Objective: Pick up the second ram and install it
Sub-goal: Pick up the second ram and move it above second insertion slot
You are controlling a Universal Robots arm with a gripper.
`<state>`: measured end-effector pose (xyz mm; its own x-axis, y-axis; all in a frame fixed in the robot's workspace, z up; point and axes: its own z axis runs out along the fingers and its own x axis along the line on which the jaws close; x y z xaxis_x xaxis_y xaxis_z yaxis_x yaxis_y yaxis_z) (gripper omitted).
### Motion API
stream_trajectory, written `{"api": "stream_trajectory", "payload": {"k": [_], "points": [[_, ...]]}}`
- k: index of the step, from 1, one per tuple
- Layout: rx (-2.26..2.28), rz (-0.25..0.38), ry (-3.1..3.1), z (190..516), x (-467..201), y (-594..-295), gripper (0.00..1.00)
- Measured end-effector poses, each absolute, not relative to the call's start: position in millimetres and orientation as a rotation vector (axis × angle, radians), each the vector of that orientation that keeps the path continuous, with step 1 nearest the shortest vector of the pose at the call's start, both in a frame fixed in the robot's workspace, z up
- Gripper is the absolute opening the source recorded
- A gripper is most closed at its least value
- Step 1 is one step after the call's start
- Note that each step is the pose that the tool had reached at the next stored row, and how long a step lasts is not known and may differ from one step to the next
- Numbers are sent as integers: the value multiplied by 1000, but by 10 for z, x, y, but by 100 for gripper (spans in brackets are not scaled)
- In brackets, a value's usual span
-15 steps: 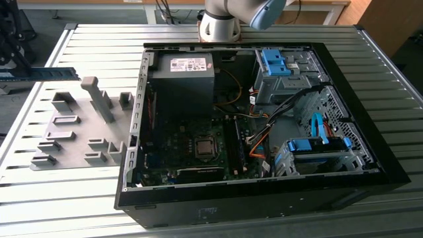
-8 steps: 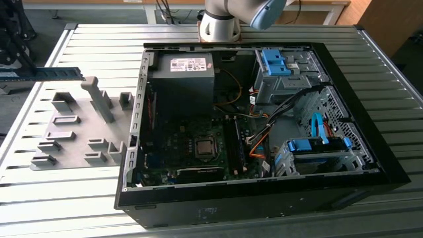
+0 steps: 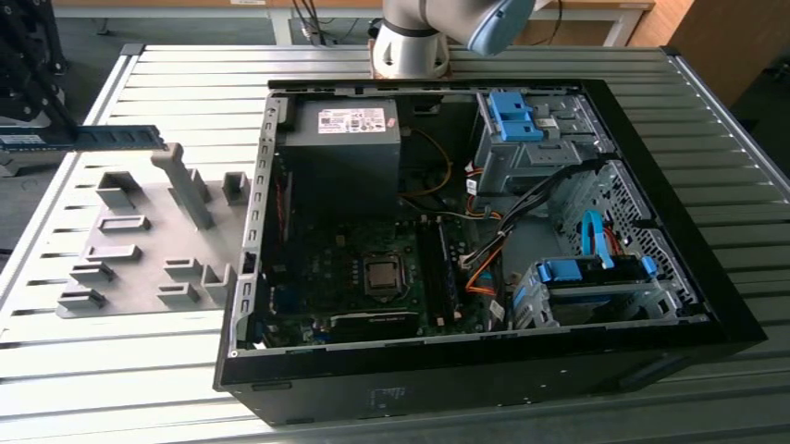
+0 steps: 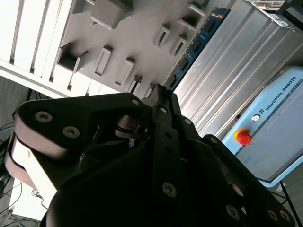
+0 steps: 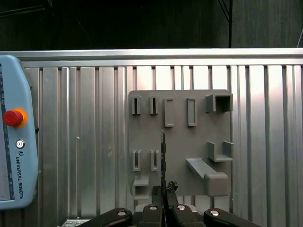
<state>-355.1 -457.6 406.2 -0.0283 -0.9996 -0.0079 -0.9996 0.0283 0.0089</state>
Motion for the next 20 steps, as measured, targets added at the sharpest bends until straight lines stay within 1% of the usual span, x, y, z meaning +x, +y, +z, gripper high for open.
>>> {"api": "stream_trajectory", "payload": {"k": [20], "points": [[2189,-19,-2252,4063,-3364,-4576,14]]}}
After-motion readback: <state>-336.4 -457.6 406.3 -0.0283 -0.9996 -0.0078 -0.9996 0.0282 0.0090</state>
